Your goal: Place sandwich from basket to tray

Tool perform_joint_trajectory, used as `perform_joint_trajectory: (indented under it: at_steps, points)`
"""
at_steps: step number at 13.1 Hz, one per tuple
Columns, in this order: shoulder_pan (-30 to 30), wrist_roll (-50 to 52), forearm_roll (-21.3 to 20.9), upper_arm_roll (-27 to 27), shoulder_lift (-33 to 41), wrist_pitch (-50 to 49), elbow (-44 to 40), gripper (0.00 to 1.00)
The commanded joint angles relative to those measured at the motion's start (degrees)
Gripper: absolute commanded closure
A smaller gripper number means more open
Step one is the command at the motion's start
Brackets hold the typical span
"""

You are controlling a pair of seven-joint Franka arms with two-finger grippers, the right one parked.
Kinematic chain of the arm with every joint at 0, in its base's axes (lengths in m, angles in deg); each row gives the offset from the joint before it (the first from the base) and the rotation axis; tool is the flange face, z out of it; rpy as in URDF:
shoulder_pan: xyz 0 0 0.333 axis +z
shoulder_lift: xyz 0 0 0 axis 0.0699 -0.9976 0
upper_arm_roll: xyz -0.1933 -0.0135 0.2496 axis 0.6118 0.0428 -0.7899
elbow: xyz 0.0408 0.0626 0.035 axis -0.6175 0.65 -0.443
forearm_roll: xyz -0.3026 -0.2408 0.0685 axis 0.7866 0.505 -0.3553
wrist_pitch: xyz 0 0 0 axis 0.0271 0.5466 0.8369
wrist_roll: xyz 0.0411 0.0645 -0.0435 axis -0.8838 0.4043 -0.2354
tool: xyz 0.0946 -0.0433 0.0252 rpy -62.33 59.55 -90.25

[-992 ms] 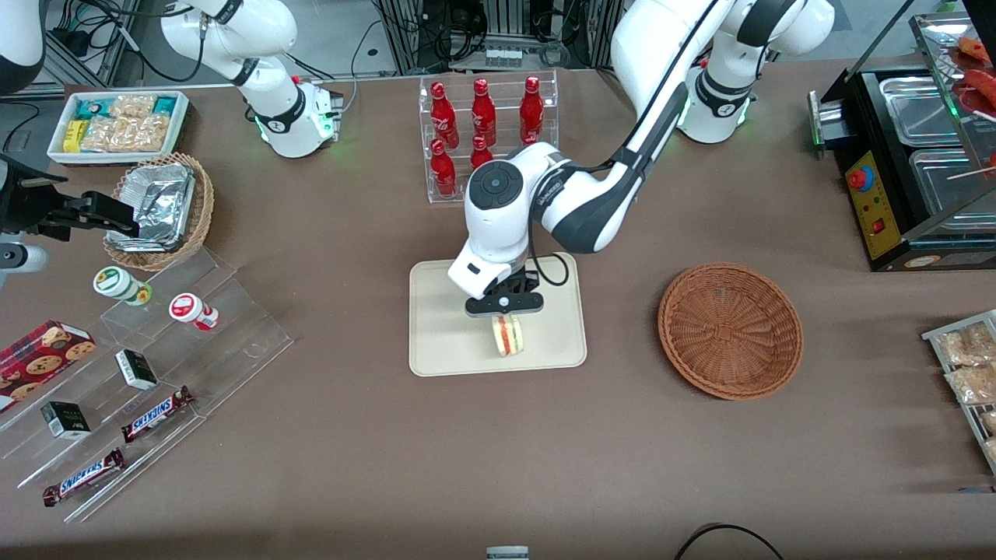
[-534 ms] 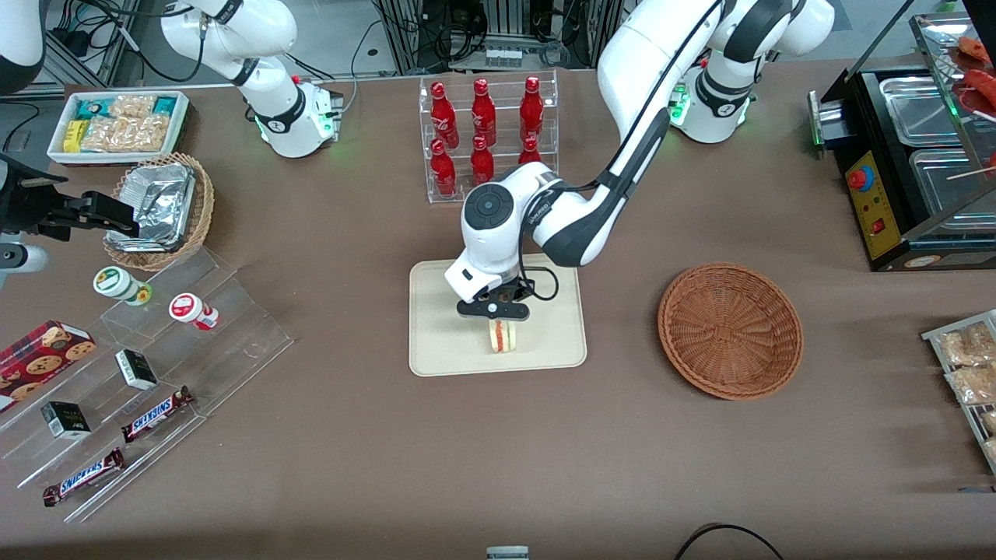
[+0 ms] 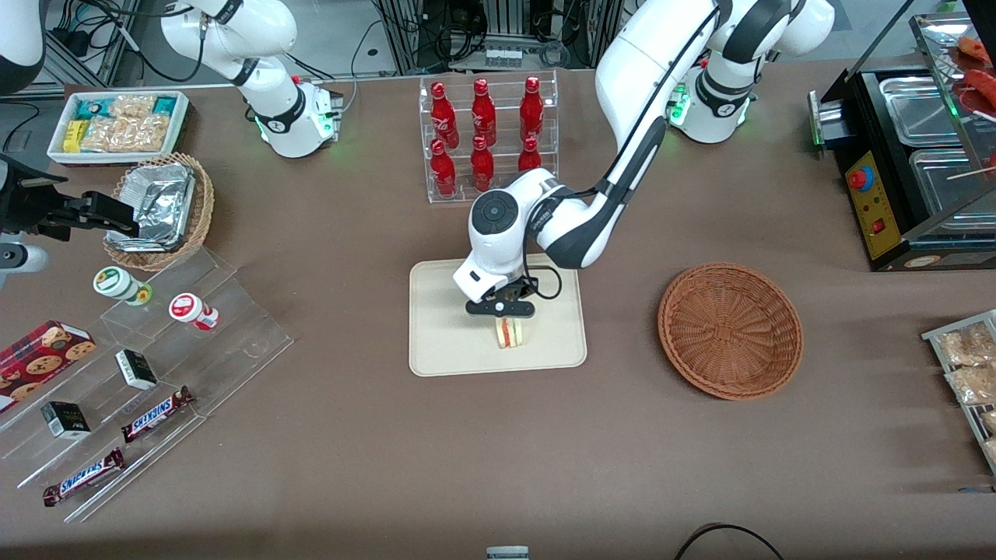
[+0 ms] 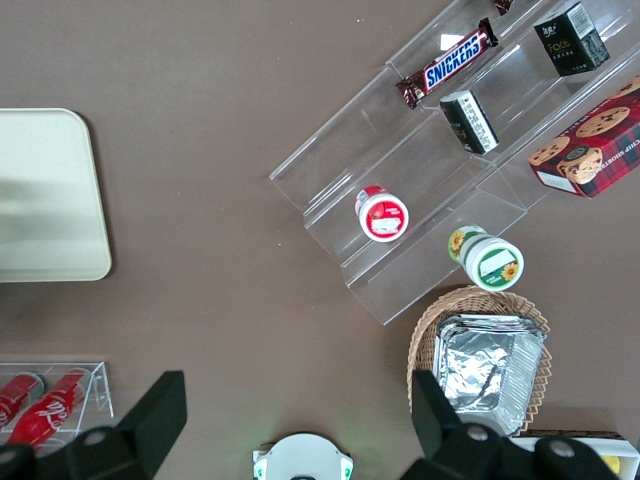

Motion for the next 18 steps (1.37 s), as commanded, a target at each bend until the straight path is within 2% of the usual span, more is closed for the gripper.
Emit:
perform_joint_trajectory:
  at_steps: [1, 2, 3, 7, 11, 14, 18]
  points:
    - [-0.5, 1.25, 0.3, -0.06, 0.82, 0.41, 0.64, 0.75]
    - [-0.5, 1.08, 0.3, -0.06, 1.0, 0.23, 0.46, 0.34]
    - [-0.42, 0.99, 0.21, -0.06, 1.43, 0.14, 0.46, 0.0]
    - [0.72, 1.16, 0.12, -0.85, 6.87, -3.18, 0.46, 0.0]
    - [6.86, -0.23, 0.21, -1.47, 15.48, -10.91, 0.99, 0.0]
    - [12.3, -8.12, 0.38, -1.47, 20.41, -17.33, 1.25, 0.0]
    - [21.27, -20.86, 1.87, -1.47, 27.61, -18.14, 8.0, 0.0]
